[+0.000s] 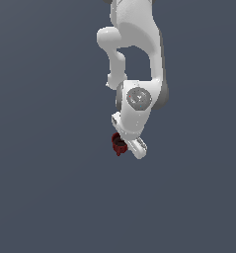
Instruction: Pick up the object and move it to a goal position.
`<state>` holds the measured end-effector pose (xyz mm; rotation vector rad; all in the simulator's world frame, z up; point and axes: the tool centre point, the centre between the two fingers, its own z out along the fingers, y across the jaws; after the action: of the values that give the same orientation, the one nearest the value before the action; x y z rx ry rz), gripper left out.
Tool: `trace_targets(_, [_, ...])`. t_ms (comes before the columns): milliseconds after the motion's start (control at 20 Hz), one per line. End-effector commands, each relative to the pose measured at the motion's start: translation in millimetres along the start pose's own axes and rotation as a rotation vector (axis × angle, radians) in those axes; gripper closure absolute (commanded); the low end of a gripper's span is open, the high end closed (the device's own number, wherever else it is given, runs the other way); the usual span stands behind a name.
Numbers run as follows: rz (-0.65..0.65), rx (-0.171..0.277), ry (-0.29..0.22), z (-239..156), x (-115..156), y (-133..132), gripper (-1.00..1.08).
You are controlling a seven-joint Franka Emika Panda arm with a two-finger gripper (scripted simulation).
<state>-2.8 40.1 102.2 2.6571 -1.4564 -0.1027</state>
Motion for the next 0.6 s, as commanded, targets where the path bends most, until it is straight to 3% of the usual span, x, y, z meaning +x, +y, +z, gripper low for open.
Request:
trace_targets(0, [0.001, -0.001, 0.000, 5, 0, 0, -0.20])
trace_targets(400, [0.004, -0.001, 0.000, 29, 0, 1, -0.20])
trace_targets(450, [0.004, -0.001, 0.000, 29, 0, 1, 1.08])
trace_targets(550, [0.004, -0.001, 0.000, 29, 0, 1, 1.08])
